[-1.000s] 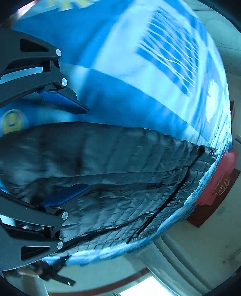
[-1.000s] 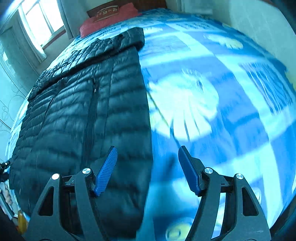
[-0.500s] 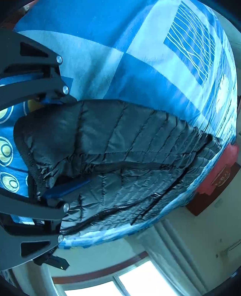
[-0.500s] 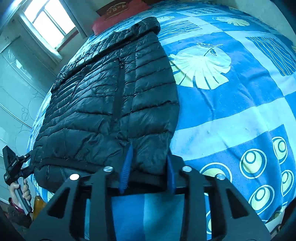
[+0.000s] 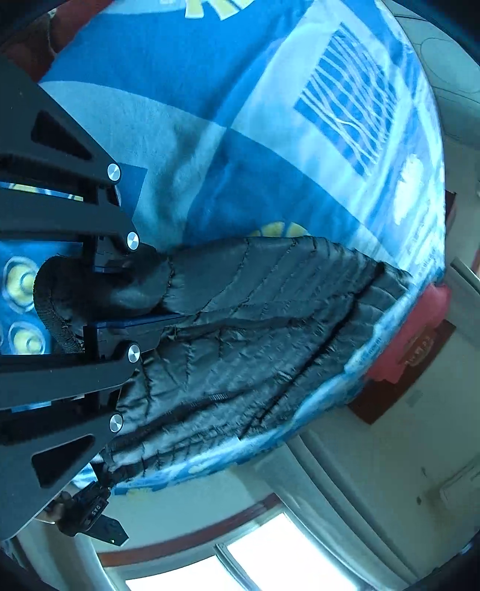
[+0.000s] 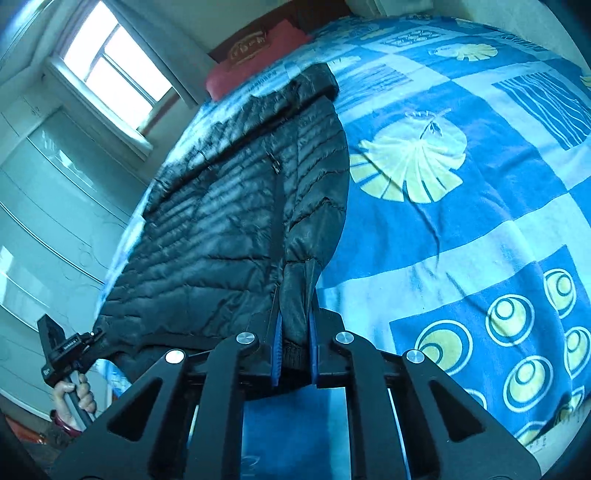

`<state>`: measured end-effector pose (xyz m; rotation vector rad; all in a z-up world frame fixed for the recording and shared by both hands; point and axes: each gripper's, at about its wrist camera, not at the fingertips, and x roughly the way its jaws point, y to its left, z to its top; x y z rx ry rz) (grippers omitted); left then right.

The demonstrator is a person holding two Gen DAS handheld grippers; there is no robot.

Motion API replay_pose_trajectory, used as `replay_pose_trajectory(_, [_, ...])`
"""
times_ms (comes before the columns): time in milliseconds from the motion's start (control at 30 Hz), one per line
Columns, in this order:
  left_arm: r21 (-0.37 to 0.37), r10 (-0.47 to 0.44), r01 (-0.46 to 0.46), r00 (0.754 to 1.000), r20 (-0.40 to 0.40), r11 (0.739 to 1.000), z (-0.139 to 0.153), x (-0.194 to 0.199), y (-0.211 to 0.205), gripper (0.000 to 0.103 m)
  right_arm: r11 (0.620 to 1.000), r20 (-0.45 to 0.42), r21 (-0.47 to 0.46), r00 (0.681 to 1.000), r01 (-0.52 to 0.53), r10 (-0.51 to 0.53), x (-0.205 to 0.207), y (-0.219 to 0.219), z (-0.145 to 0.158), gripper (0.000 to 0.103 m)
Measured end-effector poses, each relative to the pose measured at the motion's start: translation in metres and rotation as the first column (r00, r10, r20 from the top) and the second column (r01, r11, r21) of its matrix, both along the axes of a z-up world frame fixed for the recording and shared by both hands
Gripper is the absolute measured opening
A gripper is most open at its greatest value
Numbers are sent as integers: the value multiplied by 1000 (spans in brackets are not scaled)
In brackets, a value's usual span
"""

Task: Fold large clothes
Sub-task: 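Lift the hem with both grippers and fold it toward the collar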

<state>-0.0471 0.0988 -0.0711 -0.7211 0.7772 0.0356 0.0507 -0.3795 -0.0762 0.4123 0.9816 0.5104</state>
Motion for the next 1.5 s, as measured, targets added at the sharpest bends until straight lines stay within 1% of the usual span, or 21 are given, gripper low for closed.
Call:
replay_pose_trajectory(200, [-15,-14,15,998,61,1000,31,-22,-4,15,995,13,99,1000,1,-2,-22,-16,26,10])
replay_pose_trajectory(333, [-30,-18,20,997,73,999,48,-40,-6,15,987,15,160,1000,-4,1,-37,-28,42,10])
replay_pose_trajectory(433, [-36,-13,16,996,85,999,57,-46,-7,15,981,29,193,1000,-13,8,-38,-30,53,10])
replay_pose_trajectory(533, [-44,-11,16,993,114,999,66,-39,-1,15,972,59,233,998,-41,28,-23,-26,64,10])
replay_pose_trajectory(633, [-43,-14,20,990,139,999,75,-13,11,15,969,83,239,995,-70,52,0,-15,71,10])
replay_pose_trajectory(667, [-45,-19,26,988,152,999,79,-1,15,15,967,103,239,993,-85,62,14,-10,75,10])
replay_pose_trajectory(767, [4,-29,29,986,163,1000,88,30,21,15,966,122,239,990,-95,67,54,3,81,10])
replay_pose_trajectory(800, [14,-37,35,985,168,999,91,51,26,15,966,128,239,989,-98,69,70,8,83,10])
replay_pose_trajectory(833, [18,-42,40,984,172,999,93,61,27,15,967,136,233,988,-99,68,89,15,85,10])
replay_pose_trajectory(900, [27,-47,43,984,171,999,95,94,34,15,969,144,227,988,-96,64,119,26,86,10])
replay_pose_trajectory(967, [31,-52,47,985,164,998,93,128,44,15,970,147,225,988,-89,56,152,38,87,10])
replay_pose_trajectory(1033, [32,-47,43,987,154,999,91,156,51,15,973,151,220,988,-75,42,177,46,87,10])
replay_pose_trajectory(1100, [37,-45,40,990,136,999,85,192,59,15,978,144,202,989,-61,32,213,59,83,10])
replay_pose_trajectory(1233, [37,-33,30,995,92,999,67,250,74,15,986,108,162,994,-29,11,270,81,67,10])
replay_pose_trajectory(1267, [37,-29,27,997,77,999,60,266,78,15,989,95,144,995,-19,5,288,88,59,10])
replay_pose_trajectory(1367, [35,-25,24,999,32,999,37,304,89,15,994,62,105,998,-5,-1,320,102,37,10])
replay_pose_trajectory(1500, [48,-26,28,999,-26,998,5,335,95,15,998,-8,64,1000,9,-8,354,118,-1,10])
